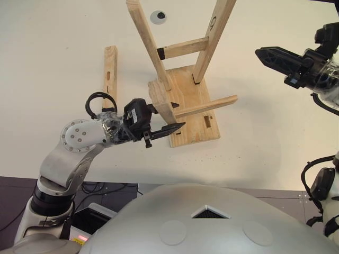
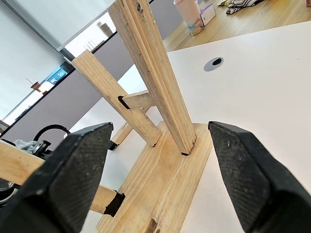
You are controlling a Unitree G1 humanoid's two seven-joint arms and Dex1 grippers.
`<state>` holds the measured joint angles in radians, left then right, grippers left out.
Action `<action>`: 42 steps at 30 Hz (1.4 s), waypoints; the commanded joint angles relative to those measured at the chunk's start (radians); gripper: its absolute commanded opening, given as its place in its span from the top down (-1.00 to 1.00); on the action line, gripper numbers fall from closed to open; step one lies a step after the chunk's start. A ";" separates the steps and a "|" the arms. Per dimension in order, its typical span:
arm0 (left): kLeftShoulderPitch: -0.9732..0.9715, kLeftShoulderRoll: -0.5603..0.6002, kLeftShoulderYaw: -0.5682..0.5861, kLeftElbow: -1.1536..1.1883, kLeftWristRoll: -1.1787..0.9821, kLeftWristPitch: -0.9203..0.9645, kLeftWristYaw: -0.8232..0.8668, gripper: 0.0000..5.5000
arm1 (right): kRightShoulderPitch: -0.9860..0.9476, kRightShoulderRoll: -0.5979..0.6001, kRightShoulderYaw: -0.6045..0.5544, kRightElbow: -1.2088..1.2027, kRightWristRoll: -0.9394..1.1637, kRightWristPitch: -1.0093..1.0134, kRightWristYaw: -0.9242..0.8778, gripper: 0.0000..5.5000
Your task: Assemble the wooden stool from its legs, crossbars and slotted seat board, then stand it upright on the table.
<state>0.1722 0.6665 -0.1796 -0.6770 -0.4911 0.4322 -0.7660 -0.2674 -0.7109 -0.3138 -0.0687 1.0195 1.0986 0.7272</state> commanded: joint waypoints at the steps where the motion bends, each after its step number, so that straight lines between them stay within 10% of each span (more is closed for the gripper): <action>1: 0.109 0.091 -0.160 0.194 0.191 0.162 0.074 0.27 | 0.007 0.030 -0.002 -0.031 0.009 0.010 -0.023 -0.31; 18: 0.197 0.142 -0.265 0.395 0.204 0.082 0.055 0.27 | 0.019 0.032 0.039 -0.038 -0.008 0.011 -0.028 -0.31; 29: -0.229 0.150 -0.184 0.696 0.239 -0.385 -0.312 0.27 | 0.014 0.106 0.039 -0.015 -0.046 -0.084 -0.062 -0.31; 42: -0.515 -0.008 -0.189 1.046 0.249 -0.564 -0.295 0.09 | 0.003 0.150 0.058 0.043 -0.100 -0.171 -0.054 -0.31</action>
<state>-0.3730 0.6572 -0.3546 0.2758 -0.3230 -0.1556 -1.0793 -0.2469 -0.5906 -0.2615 -0.0358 0.9423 0.9490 0.6892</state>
